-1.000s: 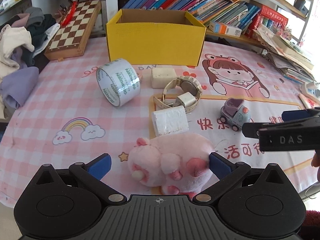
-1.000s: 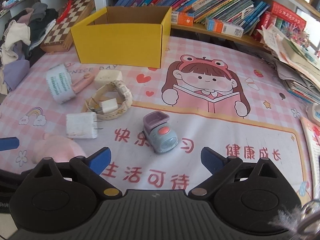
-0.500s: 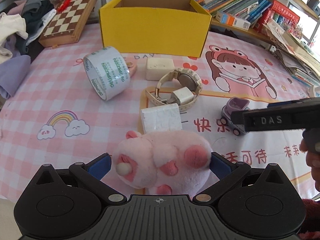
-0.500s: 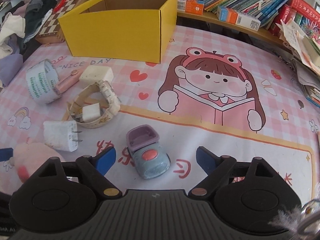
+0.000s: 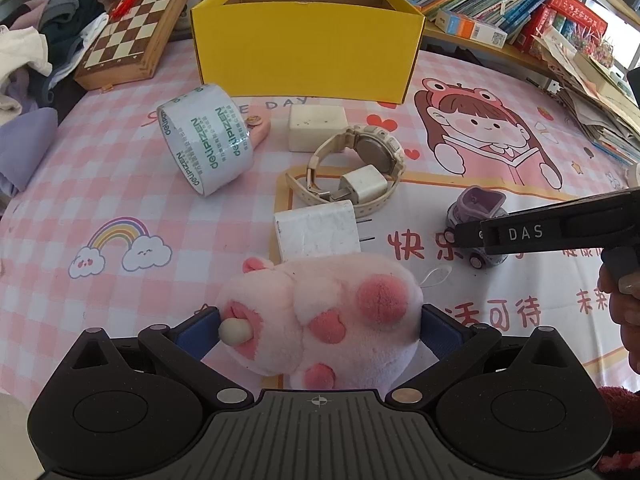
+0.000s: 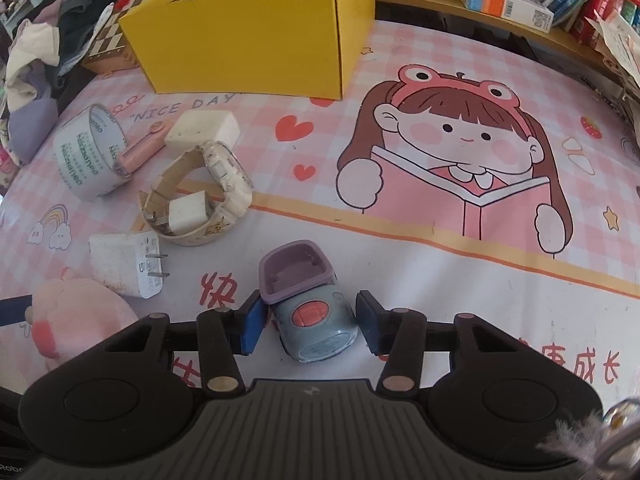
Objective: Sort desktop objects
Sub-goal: 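Lift the pink pig with the left tool while the right tool lifts the toy car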
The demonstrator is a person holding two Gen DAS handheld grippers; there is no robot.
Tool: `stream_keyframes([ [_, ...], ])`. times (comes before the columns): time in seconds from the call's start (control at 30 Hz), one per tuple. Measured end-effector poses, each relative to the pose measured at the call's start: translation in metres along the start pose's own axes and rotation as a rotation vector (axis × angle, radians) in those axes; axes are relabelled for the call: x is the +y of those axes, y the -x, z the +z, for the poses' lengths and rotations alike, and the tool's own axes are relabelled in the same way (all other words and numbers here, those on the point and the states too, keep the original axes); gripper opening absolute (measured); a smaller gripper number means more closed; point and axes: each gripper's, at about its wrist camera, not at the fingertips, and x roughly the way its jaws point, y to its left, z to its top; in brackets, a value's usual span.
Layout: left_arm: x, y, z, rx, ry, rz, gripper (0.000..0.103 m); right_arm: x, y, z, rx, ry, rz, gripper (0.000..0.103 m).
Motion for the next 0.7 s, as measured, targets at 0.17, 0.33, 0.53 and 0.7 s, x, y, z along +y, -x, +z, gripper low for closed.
stream_keyframes([
  [0.17,-0.0003,-0.0006,-0.0018,0.006,0.005,0.004,0.103,-0.0008,0.0000,-0.0002,0.002,0.002,0.009,0.045],
  [0.33,-0.0005,-0.0015,-0.0048,0.012,0.014,0.009,0.103,-0.0019,-0.0016,-0.0013,0.009,-0.003,0.012,0.046],
  [0.53,0.0001,-0.0011,-0.0078,0.012,0.030,0.012,0.103,-0.0017,-0.0023,-0.0030,0.009,0.000,0.013,0.046],
  [0.7,0.0003,-0.0021,-0.0083,0.011,0.038,0.014,0.103,-0.0018,-0.0037,-0.0012,0.002,0.011,0.009,0.049],
])
